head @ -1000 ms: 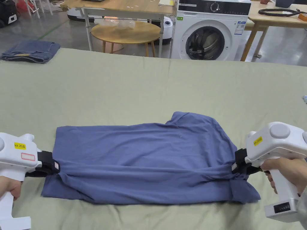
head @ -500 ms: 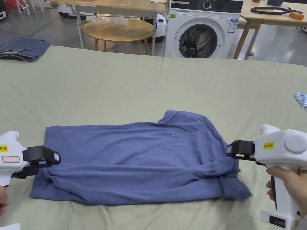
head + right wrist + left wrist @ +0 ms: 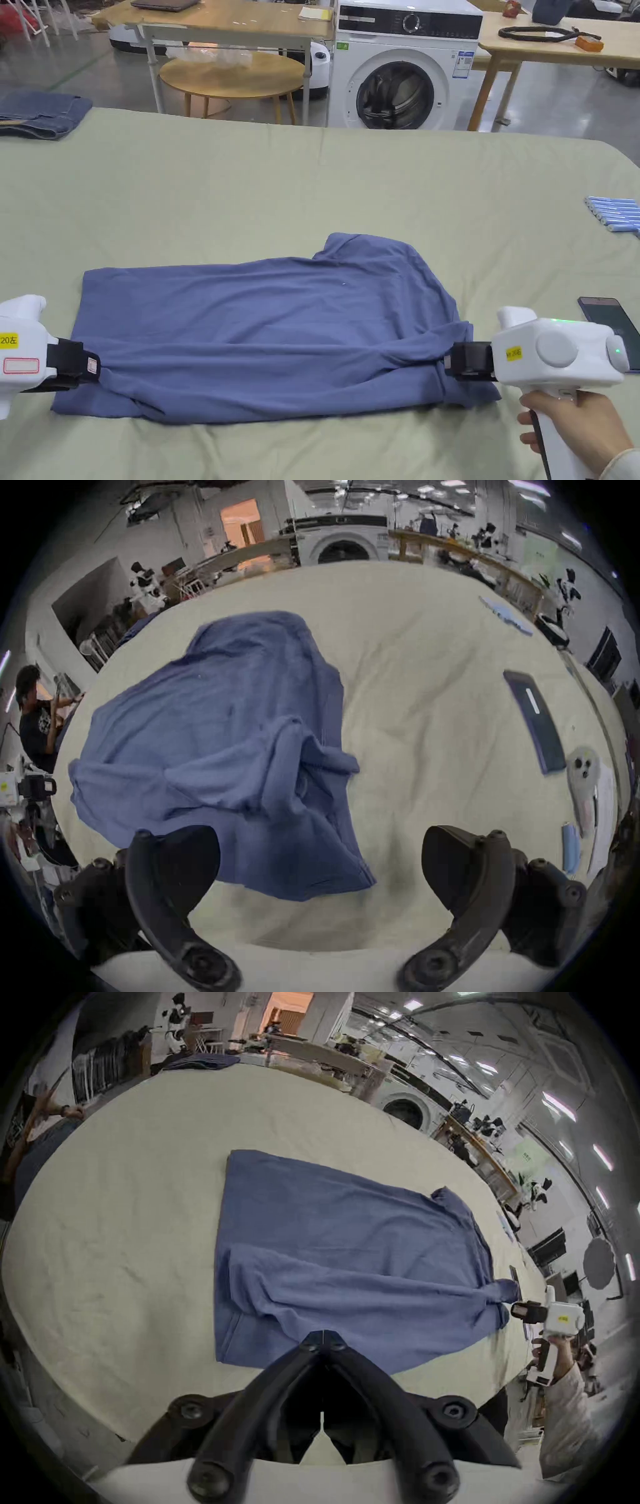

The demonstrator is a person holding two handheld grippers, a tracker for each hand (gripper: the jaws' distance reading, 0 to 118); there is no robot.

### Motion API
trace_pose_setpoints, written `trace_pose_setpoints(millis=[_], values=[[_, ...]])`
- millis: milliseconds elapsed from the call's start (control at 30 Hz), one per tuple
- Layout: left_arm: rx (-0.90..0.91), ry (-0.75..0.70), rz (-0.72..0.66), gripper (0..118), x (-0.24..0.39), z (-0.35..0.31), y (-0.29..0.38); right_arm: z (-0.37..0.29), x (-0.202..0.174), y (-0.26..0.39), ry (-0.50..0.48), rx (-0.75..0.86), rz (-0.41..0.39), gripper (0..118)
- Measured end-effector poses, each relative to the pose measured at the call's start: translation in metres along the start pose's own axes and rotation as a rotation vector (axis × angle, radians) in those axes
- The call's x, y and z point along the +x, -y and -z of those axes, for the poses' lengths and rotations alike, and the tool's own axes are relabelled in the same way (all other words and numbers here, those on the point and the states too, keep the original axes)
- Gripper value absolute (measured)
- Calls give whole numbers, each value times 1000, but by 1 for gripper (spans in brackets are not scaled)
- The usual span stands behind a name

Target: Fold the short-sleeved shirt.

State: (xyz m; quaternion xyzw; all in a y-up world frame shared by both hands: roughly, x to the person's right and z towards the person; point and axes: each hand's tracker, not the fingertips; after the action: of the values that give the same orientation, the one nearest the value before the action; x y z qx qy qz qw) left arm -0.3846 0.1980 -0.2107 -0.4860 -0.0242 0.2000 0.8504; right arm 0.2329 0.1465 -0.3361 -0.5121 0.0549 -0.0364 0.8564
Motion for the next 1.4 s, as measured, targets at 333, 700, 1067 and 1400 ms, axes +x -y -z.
trace_pose_setpoints(millis=[333,700,1067,1400], values=[[29,-9,-4,57,0,-11,-6,24,-14,13,50,-96,-17,9],[-72,-213,-131,117,-40,46,0,11,-17,19,51,-81,9,9],[-87,-372,58,86,-35,77,2,26,-17,15,77,-87,-19,9],[-113,-302,154,4,-3,62,2,2,-28,26,103,-38,-49,9]])
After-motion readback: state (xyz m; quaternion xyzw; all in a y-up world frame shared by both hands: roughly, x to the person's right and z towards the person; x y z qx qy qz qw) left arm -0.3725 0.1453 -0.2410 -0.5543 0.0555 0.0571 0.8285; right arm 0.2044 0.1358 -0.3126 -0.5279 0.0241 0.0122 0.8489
